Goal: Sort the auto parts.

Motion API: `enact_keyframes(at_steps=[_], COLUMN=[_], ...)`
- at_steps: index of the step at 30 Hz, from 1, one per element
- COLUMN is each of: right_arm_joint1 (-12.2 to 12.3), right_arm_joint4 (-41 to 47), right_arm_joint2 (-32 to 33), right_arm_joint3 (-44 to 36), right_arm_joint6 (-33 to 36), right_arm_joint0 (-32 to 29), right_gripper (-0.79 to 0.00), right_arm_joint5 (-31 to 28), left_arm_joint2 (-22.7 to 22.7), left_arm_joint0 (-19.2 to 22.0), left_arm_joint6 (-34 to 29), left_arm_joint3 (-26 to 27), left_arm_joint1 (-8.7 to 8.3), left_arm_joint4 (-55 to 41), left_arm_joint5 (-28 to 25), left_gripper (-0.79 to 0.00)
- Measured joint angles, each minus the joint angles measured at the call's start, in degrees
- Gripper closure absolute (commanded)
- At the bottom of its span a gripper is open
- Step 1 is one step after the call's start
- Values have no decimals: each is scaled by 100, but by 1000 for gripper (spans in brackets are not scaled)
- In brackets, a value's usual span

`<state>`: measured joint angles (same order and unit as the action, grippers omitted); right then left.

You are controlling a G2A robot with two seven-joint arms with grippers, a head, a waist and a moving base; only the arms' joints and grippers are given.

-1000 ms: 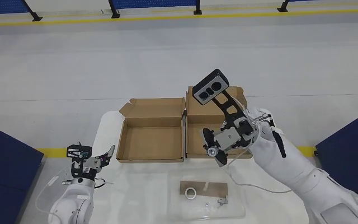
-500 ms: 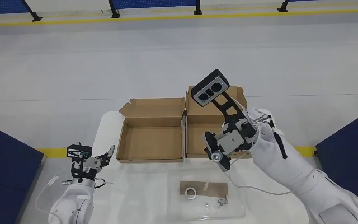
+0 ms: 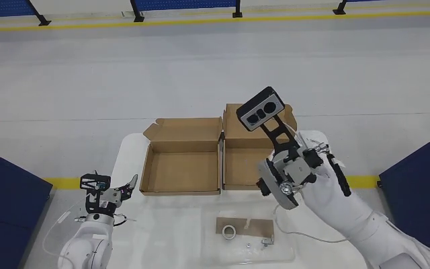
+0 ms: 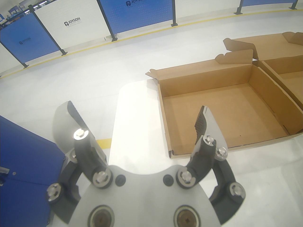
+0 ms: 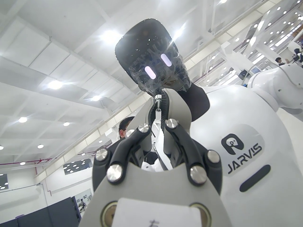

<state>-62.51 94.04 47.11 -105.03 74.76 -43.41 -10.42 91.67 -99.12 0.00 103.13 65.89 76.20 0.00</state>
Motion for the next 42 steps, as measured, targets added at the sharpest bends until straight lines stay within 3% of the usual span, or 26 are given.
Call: enact_keyframes(at_steps=[22, 27, 42], right_arm_joint1=[-80, -124, -337], right_arm_joint4=[86, 152, 128], right_arm_joint2=[24, 172, 411], right_arm_joint3=[-1, -192, -209], right_arm_joint6=[57, -267, -381], right_arm_joint0=[-32, -287, -571], right_gripper=[0, 0, 0], right_arm_joint5=[24, 88, 335], left_arm_joint2=[0, 0, 0], left_arm_joint0=[0, 0, 0], left_arm_joint6=[0, 0, 0], left_arm_joint3=[0, 0, 0], left_arm_joint1=[0, 0, 0], left_arm_joint4=[0, 0, 0], left_arm_joint5=[0, 0, 0], left_gripper=[-785, -785, -785])
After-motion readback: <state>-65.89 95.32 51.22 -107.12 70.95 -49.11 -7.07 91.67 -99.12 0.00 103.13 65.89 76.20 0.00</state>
